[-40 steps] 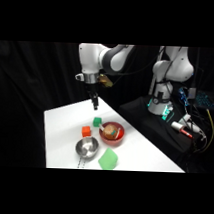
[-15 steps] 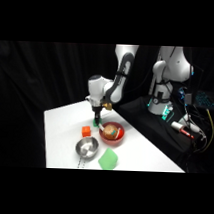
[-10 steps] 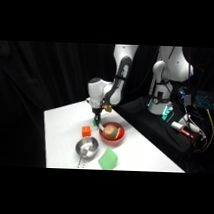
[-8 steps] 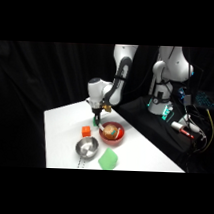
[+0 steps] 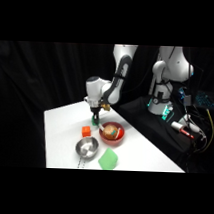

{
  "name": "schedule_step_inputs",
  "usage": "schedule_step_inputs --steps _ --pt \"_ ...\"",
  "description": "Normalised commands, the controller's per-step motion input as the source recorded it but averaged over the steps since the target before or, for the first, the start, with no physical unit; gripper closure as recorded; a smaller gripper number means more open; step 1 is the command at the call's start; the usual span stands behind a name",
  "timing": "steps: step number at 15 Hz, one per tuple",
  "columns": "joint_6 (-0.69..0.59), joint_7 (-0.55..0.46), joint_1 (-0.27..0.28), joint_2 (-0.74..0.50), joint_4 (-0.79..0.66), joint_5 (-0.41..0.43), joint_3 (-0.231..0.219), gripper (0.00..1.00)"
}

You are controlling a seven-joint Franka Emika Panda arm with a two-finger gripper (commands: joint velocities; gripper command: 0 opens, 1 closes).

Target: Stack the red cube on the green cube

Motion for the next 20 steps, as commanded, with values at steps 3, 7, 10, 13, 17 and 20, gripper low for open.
schedule_step_inputs --steps 3,7,10,13,17,20 --pt "-0.42 -0.09 0.108 -0.32 0.06 -0.156 -0.08 0.75" --pt "-0.4 -0.16 0.04 -0.28 0.1 -0.102 0.039 0.75" --pt "-0.27 -0.16 0.017 -0.15 0.14 -0.043 0.109 0.75" --pt "-0.14 -0.11 0.036 -0.02 0.19 -0.005 0.114 0.75" --pt "-0.04 -0.08 0.058 0.12 0.28 -0.016 0.071 0.75" --pt "-0.02 -0.09 0.042 0.2 0.31 -0.043 0.018 0.75"
